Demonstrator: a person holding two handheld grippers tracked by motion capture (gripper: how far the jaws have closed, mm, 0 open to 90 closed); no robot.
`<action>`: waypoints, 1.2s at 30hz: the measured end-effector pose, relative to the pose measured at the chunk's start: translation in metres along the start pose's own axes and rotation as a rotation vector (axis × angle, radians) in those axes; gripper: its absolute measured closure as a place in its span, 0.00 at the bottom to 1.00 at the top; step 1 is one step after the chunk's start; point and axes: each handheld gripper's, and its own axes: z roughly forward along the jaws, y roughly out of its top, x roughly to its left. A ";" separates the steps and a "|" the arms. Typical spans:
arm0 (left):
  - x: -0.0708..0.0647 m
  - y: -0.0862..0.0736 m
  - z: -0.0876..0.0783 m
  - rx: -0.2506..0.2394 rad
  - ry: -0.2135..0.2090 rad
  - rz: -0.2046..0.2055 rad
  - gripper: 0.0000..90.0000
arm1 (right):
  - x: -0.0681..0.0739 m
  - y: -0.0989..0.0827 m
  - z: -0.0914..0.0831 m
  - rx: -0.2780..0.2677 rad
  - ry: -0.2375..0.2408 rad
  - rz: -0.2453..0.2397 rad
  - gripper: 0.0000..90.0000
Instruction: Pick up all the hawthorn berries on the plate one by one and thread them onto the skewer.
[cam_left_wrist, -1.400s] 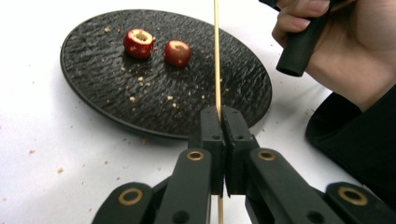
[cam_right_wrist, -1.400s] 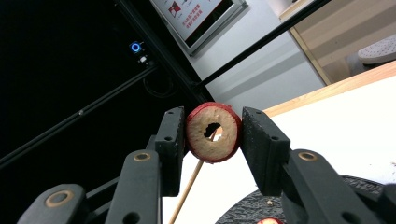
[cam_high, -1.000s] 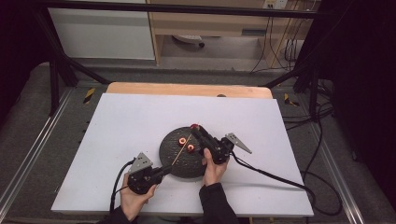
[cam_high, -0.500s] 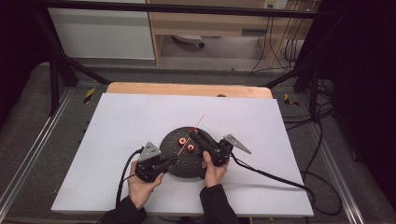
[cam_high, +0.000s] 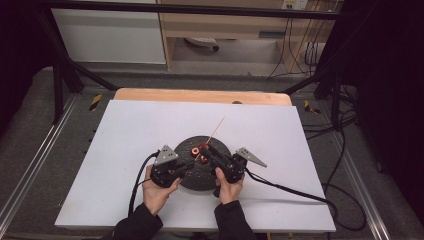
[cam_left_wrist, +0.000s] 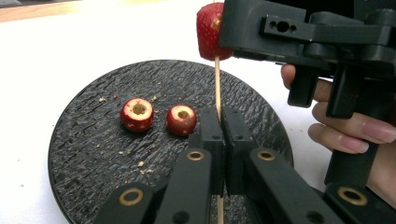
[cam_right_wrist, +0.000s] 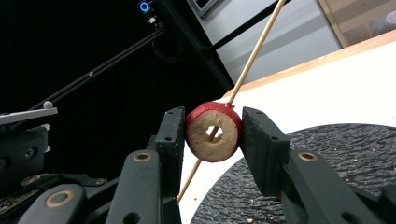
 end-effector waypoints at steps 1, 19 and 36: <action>0.000 0.000 0.000 0.000 0.000 0.002 0.98 | 0.000 0.000 0.000 0.002 0.000 -0.003 0.68; 0.003 0.002 0.004 0.004 -0.007 0.013 0.98 | 0.000 -0.003 -0.001 0.090 0.015 -0.010 0.67; 0.031 -0.022 -0.039 0.034 0.015 0.019 0.98 | 0.000 0.024 -0.010 0.255 -0.064 -0.199 0.21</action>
